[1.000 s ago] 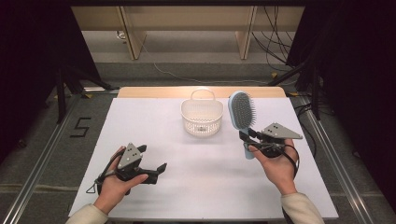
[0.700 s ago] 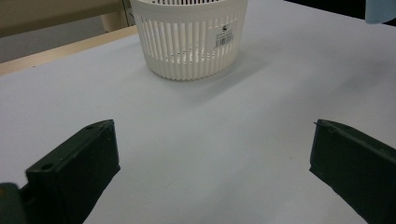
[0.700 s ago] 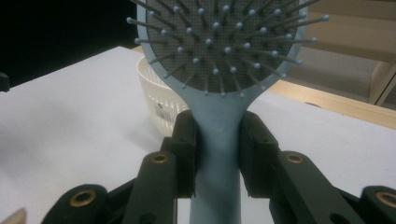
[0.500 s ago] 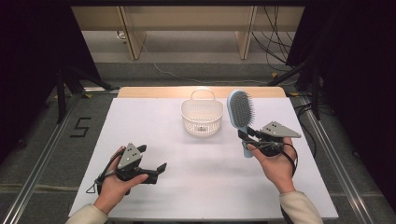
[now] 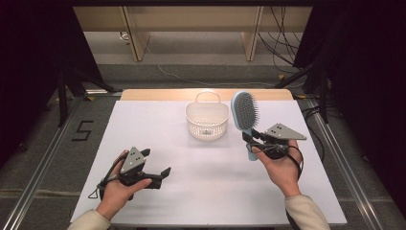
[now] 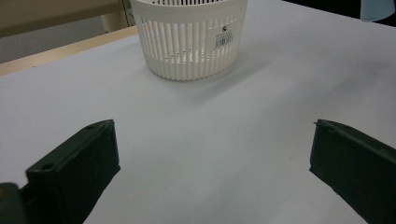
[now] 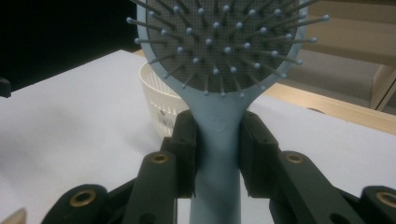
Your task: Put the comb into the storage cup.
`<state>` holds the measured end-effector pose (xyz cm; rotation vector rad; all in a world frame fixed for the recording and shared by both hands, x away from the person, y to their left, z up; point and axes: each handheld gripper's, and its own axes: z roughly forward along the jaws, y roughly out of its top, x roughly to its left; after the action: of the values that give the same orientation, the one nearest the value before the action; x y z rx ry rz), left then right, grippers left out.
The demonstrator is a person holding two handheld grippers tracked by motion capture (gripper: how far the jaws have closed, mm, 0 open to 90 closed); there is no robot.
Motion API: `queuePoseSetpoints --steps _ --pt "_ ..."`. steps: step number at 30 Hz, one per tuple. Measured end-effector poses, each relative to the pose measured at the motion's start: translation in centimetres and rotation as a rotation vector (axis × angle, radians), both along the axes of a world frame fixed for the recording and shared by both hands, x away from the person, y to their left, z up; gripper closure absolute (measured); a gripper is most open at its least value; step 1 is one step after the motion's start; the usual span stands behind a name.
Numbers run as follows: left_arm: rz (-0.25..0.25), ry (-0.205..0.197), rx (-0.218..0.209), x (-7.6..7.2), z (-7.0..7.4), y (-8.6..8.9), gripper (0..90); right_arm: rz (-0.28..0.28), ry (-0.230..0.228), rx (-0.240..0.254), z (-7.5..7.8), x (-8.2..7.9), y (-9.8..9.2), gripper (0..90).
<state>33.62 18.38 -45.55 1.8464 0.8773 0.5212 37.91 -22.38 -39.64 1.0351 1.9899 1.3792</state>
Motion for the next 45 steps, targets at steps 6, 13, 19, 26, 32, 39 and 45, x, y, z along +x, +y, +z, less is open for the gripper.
queuePoseSetpoints --steps 6,13,19,26,32,39,45 --pt "-0.001 0.001 -0.001 -0.01 0.0 -0.01 0.8 -0.001 0.001 0.0 0.04 0.11 0.07 70.4" --pt "-0.002 0.001 -0.001 -0.02 -0.02 -0.04 0.8 0.0 -0.002 0.001 0.11 0.28 0.27 70.4" --pt "-0.002 0.002 -0.001 -0.01 -0.05 -0.08 0.8 0.001 -0.007 0.006 0.32 0.42 0.31 70.4" --pt "-0.003 0.002 -0.001 -0.01 -0.05 -0.08 0.8 0.003 -0.014 0.006 0.51 0.62 0.53 70.4" --pt "-0.002 0.001 -0.001 -0.03 -0.03 -0.06 0.8 0.001 -0.015 0.006 0.54 0.77 0.7 70.4" --pt "-0.003 0.0 -0.001 -0.03 -0.03 -0.07 0.9 0.001 -0.017 0.008 0.6 0.9 0.82 70.4" --pt "-0.003 0.001 -0.001 -0.02 -0.04 -0.07 0.8 -0.001 -0.02 0.007 0.63 1.01 0.85 70.4"
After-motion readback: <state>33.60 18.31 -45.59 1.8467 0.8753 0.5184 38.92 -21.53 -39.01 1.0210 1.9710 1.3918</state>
